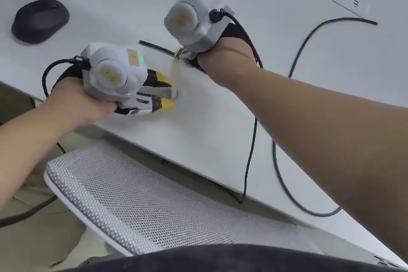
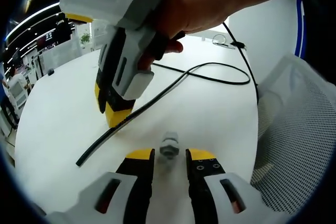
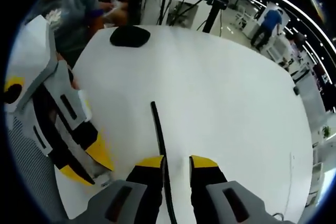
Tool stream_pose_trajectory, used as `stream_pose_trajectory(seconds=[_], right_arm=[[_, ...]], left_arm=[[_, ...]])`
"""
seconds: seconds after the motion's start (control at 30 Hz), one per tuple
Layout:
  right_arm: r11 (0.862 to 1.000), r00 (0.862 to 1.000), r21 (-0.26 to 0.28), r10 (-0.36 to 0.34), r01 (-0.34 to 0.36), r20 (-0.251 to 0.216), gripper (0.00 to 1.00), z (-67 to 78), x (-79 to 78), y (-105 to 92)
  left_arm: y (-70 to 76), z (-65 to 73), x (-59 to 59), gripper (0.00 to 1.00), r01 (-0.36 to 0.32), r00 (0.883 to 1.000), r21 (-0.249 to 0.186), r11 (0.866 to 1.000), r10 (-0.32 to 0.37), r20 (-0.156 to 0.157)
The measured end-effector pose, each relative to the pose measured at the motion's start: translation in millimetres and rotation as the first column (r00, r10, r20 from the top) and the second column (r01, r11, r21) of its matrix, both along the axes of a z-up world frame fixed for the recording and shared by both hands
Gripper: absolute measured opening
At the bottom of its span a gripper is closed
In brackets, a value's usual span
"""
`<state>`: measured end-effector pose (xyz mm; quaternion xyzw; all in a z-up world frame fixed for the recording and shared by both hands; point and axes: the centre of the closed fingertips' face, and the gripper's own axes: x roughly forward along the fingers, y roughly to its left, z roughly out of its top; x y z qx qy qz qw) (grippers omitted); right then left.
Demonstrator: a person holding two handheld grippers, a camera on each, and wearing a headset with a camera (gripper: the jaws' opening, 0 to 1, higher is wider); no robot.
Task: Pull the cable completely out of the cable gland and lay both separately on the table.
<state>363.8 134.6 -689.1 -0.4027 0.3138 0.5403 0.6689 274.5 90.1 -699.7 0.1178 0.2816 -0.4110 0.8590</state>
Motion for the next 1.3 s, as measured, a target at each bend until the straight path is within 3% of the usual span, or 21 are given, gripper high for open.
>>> stream_pose_trajectory(seconds=[0.07,0.2,0.33,0.4,0.47,0.63,0.73,0.77,0.97,1.03,1.07,1.1,1.17,1.3], right_arm=[[0.999,0.999,0.027,-0.029,0.03,-0.019,0.16,8.5,0.5,-3.3],[0.998,0.999,0.052,-0.032,0.031,0.006,0.16,24.9,2.7,-14.3],[0.99,0.997,0.119,-0.077,0.078,-0.015,0.2,44.9,0.9,-26.6],[0.979,0.995,0.176,-0.098,0.103,-0.034,0.21,57.5,-1.3,-33.3],[0.972,0.991,0.199,-0.119,0.127,-0.055,0.24,66.8,-3.7,-45.4],[0.95,0.99,0.281,-0.126,0.138,-0.06,0.3,88.0,-10.3,-74.4],[0.927,0.985,0.334,-0.153,0.169,-0.076,0.32,105.5,-16.3,-94.5],[0.914,0.983,0.361,-0.165,0.184,-0.083,0.32,113.9,-19.0,-103.4],[0.868,0.971,0.436,-0.218,0.239,-0.098,0.38,143.1,-32.8,-146.2],[0.846,0.966,0.467,-0.236,0.259,-0.109,0.39,153.6,-37.3,-156.7],[0.822,0.956,0.49,-0.261,0.291,-0.129,0.4,162.2,-40.9,-165.8],[0.81,0.956,0.508,-0.268,0.292,-0.122,0.4,170.2,-44.4,-174.4],[0.811,0.958,0.511,-0.266,0.284,-0.11,0.43,176.3,-52.9,-187.7],[0.781,0.95,0.543,-0.286,0.308,-0.128,0.49,186.2,-71.6,-219.0]], left_arm=[[0.9,3.1,-1.1,0.28,-0.007,1.0,-0.004,1.0,0.007,0.006],[2.4,8.6,-5.5,0.37,-0.036,0.999,-0.032,0.999,0.035,-0.009],[2.1,16.6,-13.6,0.41,-0.045,0.999,-0.038,0.998,0.044,-0.005],[2.5,25.1,-15.7,0.44,-0.064,0.998,-0.074,0.995,0.064,-0.01],[4.5,32.8,-17.4,0.47,-0.083,0.996,-0.105,0.991,0.082,-0.016],[8.3,50.4,-23.2,0.54,-0.103,0.995,-0.135,0.985,0.102,-0.017],[5.5,62.4,-28.3,0.58,-0.106,0.994,-0.153,0.983,0.104,-0.02],[3.9,66.8,-30.7,0.6,-0.106,0.994,-0.152,0.983,0.104,-0.022],[-7.0,91.5,-42.3,0.67,-0.09,0.996,-0.174,0.981,0.088,-0.024],[-11.8,104.0,-44.2,0.7,-0.097,0.995,-0.208,0.973,0.094,-0.022],[-13.6,109.9,-45.4,0.71,-0.095,0.996,-0.214,0.972,0.093,-0.016],[-14.6,113.3,-46.1,0.71,-0.096,0.995,-0.218,0.971,0.095,-0.016],[-17.4,121.6,-47.9,0.72,-0.092,0.996,-0.231,0.969,0.092,-0.012],[-22.2,138.1,-50.8,0.74,-0.084,0.996,-0.245,0.966,0.086,-0.001]])
